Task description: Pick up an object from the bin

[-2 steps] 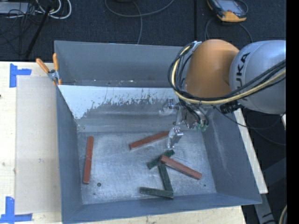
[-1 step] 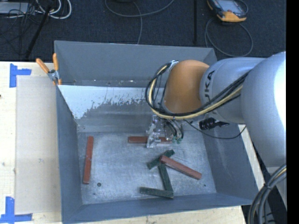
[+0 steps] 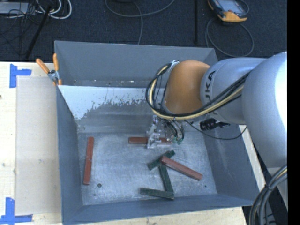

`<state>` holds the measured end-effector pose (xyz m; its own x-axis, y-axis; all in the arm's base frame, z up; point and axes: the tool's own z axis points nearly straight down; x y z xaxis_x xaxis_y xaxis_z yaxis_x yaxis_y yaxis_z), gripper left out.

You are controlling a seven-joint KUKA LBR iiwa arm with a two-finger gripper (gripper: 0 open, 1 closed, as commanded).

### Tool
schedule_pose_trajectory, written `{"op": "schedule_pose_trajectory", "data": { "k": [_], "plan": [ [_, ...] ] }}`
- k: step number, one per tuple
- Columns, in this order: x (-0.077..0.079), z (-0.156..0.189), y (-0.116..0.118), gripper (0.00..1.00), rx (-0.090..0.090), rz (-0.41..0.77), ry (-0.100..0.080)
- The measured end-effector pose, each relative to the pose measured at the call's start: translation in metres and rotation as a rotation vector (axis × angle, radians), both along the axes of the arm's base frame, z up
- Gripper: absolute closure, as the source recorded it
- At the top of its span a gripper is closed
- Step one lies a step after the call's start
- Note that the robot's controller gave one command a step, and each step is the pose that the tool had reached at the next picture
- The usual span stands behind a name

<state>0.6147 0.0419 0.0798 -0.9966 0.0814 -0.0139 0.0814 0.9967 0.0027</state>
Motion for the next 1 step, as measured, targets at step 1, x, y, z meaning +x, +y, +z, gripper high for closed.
{"op": "schedule_pose_trajectory", "data": {
  "k": [1],
  "plan": [
    [0.0017,0.1247,-0.0066,1.00,-0.002,0.015,0.012]
  ]
}}
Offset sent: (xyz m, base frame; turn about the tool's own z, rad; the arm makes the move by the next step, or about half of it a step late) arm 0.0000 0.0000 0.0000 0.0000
